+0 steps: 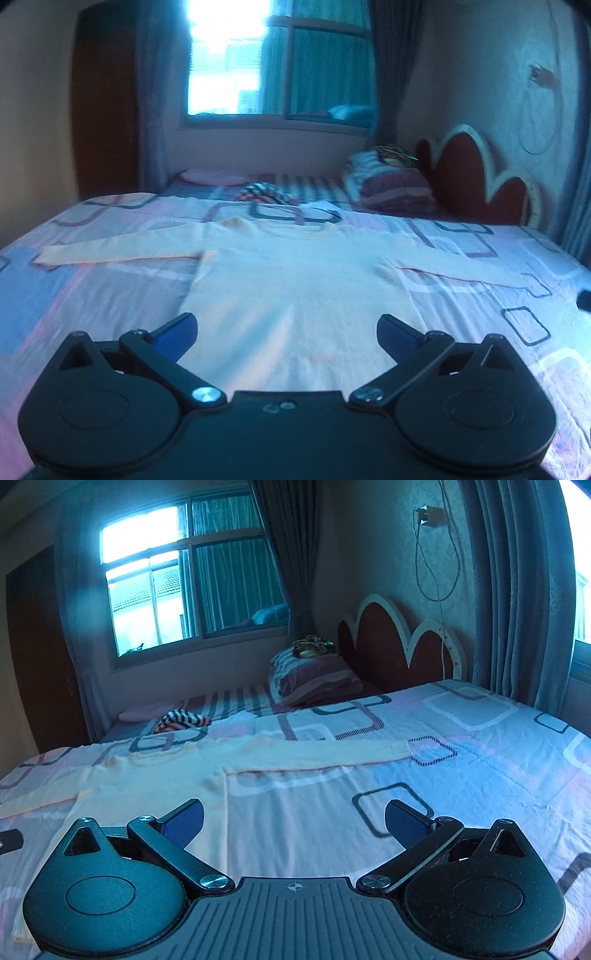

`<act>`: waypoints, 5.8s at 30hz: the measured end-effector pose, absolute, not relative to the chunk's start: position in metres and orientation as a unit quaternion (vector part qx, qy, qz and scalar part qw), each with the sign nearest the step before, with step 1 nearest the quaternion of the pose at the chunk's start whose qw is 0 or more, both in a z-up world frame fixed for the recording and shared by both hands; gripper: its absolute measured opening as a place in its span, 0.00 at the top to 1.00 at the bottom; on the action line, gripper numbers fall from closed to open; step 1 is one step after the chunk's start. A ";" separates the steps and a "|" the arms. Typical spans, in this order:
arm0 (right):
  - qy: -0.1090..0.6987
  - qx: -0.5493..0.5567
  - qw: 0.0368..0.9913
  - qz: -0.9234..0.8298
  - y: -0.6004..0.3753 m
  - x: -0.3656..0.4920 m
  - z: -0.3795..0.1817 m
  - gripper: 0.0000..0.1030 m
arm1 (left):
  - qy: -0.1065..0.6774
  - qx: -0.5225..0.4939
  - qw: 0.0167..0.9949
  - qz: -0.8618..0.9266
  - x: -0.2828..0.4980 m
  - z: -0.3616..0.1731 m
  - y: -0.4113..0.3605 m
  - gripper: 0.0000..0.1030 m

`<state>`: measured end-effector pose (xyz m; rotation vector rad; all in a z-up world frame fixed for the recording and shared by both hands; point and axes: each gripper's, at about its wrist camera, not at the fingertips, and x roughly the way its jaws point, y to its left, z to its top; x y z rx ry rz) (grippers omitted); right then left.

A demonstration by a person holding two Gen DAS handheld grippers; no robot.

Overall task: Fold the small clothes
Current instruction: 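Move the right tool to a sweater sleeve cuff and close on it, then carry the cuff with the right tool across the sweater body and open, then move the left tool to the other sleeve cuff and close on it, then fold the held sleeve with the left tool across the body and open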

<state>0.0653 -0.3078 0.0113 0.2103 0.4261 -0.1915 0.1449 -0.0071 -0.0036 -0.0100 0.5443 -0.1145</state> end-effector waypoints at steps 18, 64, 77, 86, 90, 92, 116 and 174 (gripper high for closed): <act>0.211 0.151 0.954 -0.153 -0.421 0.228 -0.040 0.18 | 0.286 0.034 0.957 0.035 0.289 -0.051 -0.003 0.01; 0.279 0.236 0.907 -0.211 -0.549 0.375 -0.132 0.97 | 0.368 0.103 0.923 0.038 0.371 -0.086 -0.001 0.01; 0.277 0.168 0.945 -0.050 -0.361 0.444 -0.100 0.97 | 0.373 0.055 0.926 0.022 0.405 -0.095 0.035 0.01; 0.297 0.133 0.945 0.036 -0.230 0.486 -0.118 0.97 | 0.381 0.018 0.924 0.007 0.427 -0.100 0.081 0.01; 0.303 0.105 0.945 0.066 -0.179 0.499 -0.128 0.97 | 0.380 0.008 0.925 0.005 0.436 -0.099 0.095 0.02; 0.305 0.092 0.944 0.084 -0.152 0.503 -0.134 0.97 | 0.379 0.006 0.925 0.003 0.438 -0.099 0.099 0.02; 0.281 0.139 0.949 -0.020 -0.214 0.450 -0.150 0.75 | 0.425 -0.120 0.888 -0.127 0.510 -0.126 0.015 0.74; 0.291 0.147 0.944 -0.041 -0.264 0.441 -0.138 0.91 | 0.350 -0.054 0.935 -0.030 0.511 -0.121 0.088 0.63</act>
